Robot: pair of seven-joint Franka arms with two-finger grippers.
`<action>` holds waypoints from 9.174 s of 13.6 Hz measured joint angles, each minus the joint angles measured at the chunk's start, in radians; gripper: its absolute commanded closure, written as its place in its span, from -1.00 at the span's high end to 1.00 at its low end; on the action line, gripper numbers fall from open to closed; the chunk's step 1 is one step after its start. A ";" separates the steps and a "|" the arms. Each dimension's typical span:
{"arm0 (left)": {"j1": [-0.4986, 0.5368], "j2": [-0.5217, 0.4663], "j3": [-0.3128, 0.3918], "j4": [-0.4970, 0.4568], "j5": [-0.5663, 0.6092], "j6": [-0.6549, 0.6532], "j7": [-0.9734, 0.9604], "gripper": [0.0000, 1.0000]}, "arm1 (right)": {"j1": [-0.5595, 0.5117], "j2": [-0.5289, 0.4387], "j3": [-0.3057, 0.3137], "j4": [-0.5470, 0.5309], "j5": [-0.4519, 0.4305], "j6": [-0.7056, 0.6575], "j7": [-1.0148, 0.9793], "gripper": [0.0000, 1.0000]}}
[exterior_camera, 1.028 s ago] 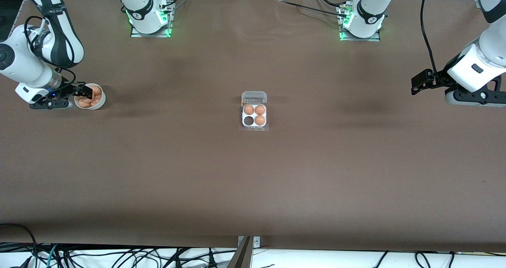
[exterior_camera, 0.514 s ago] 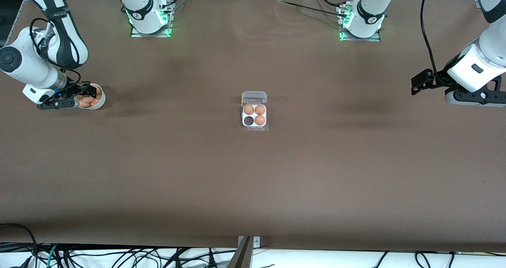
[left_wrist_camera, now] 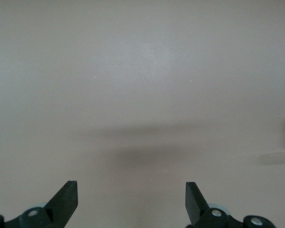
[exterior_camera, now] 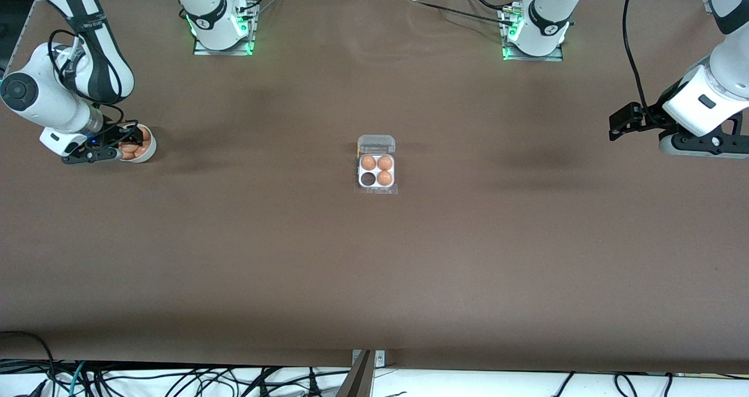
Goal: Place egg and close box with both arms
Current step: 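Close the right gripper on one brown egg in the bowl, then lift the egg and carry it with the right gripper to the carton, then lower the egg into the empty carton cup and open the right gripper, then withdraw the right gripper toward its base while the left gripper moves inward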
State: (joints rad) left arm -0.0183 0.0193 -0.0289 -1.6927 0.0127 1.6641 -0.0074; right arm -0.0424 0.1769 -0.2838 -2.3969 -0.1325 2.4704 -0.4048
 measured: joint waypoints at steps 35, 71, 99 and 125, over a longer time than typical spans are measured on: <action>0.003 0.000 0.001 0.000 0.000 0.000 0.000 1.00 | 0.165 0.345 0.049 0.740 0.642 -0.922 0.382 -0.40; 0.008 0.018 0.005 0.030 0.000 0.000 -0.009 1.00 | 0.474 0.620 0.254 0.773 1.591 -0.506 1.106 -0.44; 0.009 0.028 0.005 0.030 0.000 0.000 -0.009 1.00 | 0.544 0.657 0.284 0.771 1.591 -0.446 1.070 1.00; 0.001 0.068 -0.003 0.036 0.000 0.000 -0.009 1.00 | 0.254 0.073 0.345 0.607 -0.044 -0.491 0.832 1.00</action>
State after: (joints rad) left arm -0.0169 0.0874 -0.0319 -1.6567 0.0126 1.6639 -0.0160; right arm 0.2120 0.2500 0.0611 -1.7896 -0.1764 1.9789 0.4275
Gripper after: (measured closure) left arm 0.000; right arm 0.000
